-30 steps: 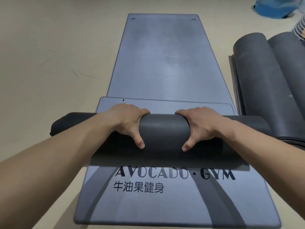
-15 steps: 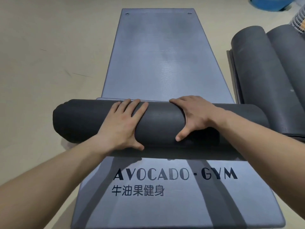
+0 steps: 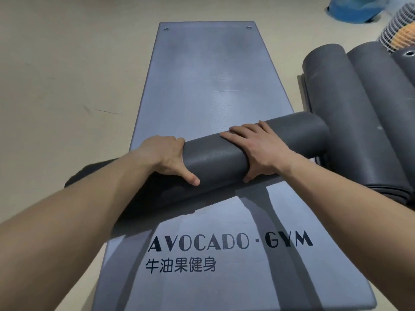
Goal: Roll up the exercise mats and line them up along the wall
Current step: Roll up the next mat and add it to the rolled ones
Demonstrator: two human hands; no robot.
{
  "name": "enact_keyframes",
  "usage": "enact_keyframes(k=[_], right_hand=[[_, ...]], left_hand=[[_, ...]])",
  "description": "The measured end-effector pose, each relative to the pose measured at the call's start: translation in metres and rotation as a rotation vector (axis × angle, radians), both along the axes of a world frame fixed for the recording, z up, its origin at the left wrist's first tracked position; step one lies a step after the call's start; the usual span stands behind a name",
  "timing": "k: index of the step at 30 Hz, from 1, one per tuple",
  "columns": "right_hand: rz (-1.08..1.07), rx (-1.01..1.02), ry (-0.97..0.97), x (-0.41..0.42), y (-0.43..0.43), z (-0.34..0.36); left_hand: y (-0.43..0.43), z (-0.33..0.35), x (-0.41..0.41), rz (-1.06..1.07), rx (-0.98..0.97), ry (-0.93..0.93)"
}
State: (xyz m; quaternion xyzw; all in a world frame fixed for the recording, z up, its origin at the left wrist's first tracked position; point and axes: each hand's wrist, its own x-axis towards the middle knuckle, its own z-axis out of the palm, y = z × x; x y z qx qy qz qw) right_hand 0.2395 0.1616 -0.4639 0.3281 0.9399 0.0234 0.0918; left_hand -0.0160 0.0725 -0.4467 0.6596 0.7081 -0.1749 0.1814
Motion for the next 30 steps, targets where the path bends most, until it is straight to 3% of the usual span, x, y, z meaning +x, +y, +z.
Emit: enact_keyframes(k=[4, 6, 8, 12, 15, 18, 24, 30], right_hand=[[-0.257, 0.150, 0.119, 0.007, -0.012, -0.011], [-0.420, 0.061, 0.290, 0.005, -0.034, -0.022], [-0.528, -0.216, 0.424, -0.002, -0.061, -0.030], [-0.763, -0.967, 0.777, -0.011, -0.111, -0.031], [-0.806, -1.191, 0.905, -0.018, -0.124, -0.037], [-0.821, -1.175, 1.012, -0.029, -0.125, -0.045], [-0.836, -0.985, 1.054, -0.001, -0.124, -0.035], [-0.899, -0.870, 0.970, 0.077, -0.108, -0.026]], left_hand=[[-0.011, 0.010, 0.016, 0.187, -0.049, -0.033], [-0.018, 0.011, 0.016, 0.291, -0.078, -0.131], [-0.028, 0.005, 0.020, 0.374, -0.080, -0.225], [-0.046, -0.002, 0.037, 0.440, -0.013, -0.260], [-0.062, -0.006, 0.035, 0.446, -0.022, -0.412], [-0.085, -0.016, 0.025, 0.526, -0.089, -0.725], [-0.085, -0.033, 0.060, 0.646, 0.016, -0.970], [-0.034, -0.036, 0.147, 0.649, 0.162, -0.982]])
